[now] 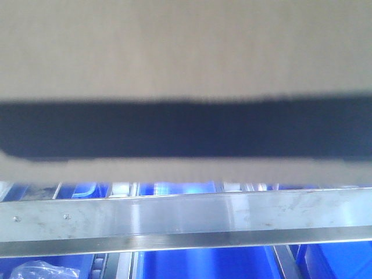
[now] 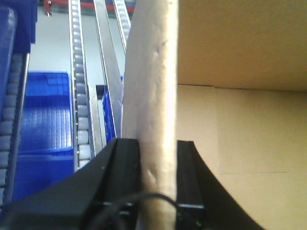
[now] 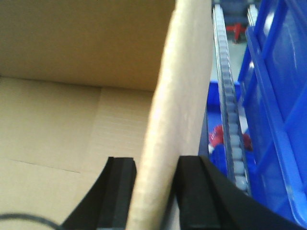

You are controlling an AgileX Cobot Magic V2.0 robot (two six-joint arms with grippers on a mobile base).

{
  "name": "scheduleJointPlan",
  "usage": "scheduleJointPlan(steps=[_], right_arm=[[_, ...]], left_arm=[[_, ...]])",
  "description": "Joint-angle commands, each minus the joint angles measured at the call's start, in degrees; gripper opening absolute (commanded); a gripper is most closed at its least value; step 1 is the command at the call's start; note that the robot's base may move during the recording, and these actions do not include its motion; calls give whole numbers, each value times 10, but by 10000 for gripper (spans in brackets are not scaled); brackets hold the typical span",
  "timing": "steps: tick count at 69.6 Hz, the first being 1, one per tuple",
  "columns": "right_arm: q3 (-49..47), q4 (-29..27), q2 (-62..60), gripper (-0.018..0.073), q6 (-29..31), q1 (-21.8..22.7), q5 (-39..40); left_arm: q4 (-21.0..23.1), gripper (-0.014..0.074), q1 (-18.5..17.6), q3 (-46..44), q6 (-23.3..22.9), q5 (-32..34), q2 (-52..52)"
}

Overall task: Grab box from left shelf to table start
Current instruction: 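Pull the box back away from the shelf with both grippers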

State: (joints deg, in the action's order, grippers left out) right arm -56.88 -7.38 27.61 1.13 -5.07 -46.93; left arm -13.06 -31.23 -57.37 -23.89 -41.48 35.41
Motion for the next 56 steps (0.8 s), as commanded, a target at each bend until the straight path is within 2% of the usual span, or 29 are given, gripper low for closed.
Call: scheduleJointPlan(steps=[1,56], right_arm=[[-20,-23,4,55,0,0,97],[-20,-23,4,55,0,0,97]], left_arm=[[54,-96,-8,-24,-20,123,-8],[54,-96,-8,-24,-20,121,-8]])
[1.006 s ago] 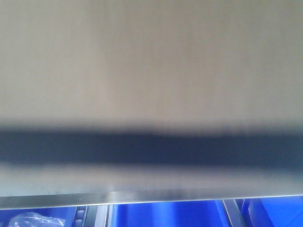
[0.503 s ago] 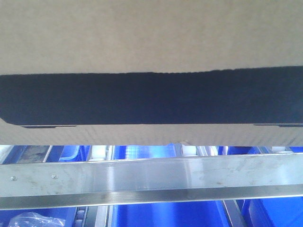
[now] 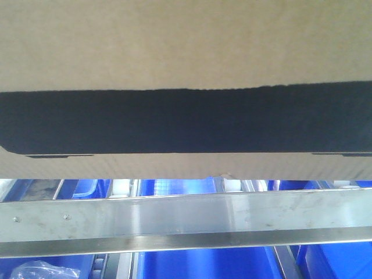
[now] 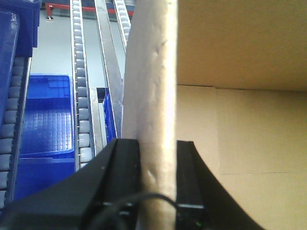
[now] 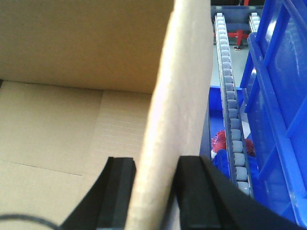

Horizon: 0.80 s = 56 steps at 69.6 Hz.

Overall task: Grab box from left shelf to table start
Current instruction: 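Pull the box back away from the shelf with both grippers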

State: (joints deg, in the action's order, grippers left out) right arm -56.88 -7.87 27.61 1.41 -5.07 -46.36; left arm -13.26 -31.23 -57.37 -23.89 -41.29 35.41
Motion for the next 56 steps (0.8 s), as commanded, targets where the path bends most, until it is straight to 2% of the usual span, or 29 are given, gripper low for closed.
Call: scheduleJointPlan(steps=[1,56], right_arm=[[-20,-18,4,55,-3,0,91],[-20,-18,4,55,-3,0,90]], left_arm=[[56,-96,-8,-24,-20,119,-8],[56,-96,-8,-24,-20,119,2]])
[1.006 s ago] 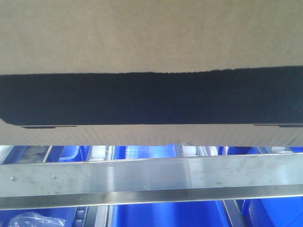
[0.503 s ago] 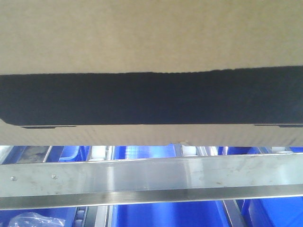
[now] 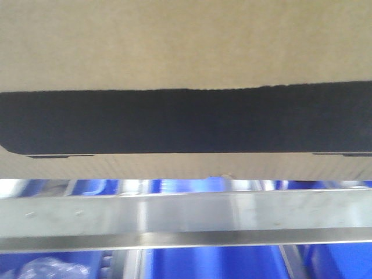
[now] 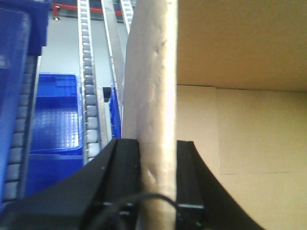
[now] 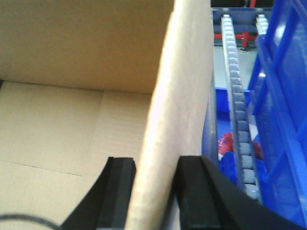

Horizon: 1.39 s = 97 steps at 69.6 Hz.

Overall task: Grab box from left shelf to table start
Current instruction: 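Pull the box back away from the shelf with both grippers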

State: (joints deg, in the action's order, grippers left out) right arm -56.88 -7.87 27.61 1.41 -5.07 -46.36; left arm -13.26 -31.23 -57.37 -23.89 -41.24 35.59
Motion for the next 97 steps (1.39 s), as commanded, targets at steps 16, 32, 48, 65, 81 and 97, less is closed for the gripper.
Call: scheduleJointPlan(steps=[16,32,48,65,81,97], right_arm=[[-20,-18,4,55,-3,0,90],[-20,-18,4,55,-3,0,90],[-20,-18,4,55,-3,0,90],[-20,-18,4,55,-3,0,90],[-20,-18,4,55,-3,0,90],[-20,-18,4,55,-3,0,90]], left_arm=[[56,-96,-8,-24,-20,119,0],[56,-96,-8,-24,-20,119,0],[56,-96,-8,-24,-20,119,0],[56,-96,-8,-24,-20,119,0],[56,-96,-8,-24,-20,119,0],[56,-96,-8,-24,-20,119,0]])
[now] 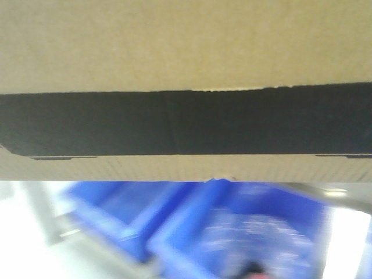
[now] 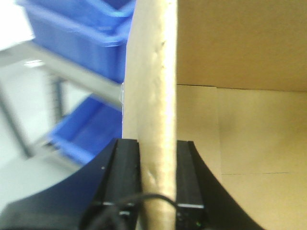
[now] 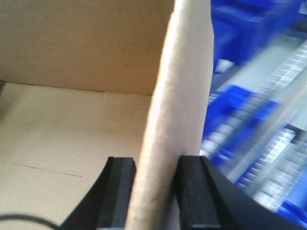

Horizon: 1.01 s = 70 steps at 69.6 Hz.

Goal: Grab box from left shelf to table start

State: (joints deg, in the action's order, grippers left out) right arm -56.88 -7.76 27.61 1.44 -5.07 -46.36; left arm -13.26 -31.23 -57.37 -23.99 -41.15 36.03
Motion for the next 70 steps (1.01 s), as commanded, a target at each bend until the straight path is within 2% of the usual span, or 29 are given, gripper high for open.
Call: scheduleJointPlan(steps=[1,70], right_arm=[[-20,-19,4,55,-3,0,90],[-20,-19,4,55,-3,0,90]], left_arm=[[56,-96,-8,-24,-19,118,-5],[56,-96,-8,-24,-19,118,-5]])
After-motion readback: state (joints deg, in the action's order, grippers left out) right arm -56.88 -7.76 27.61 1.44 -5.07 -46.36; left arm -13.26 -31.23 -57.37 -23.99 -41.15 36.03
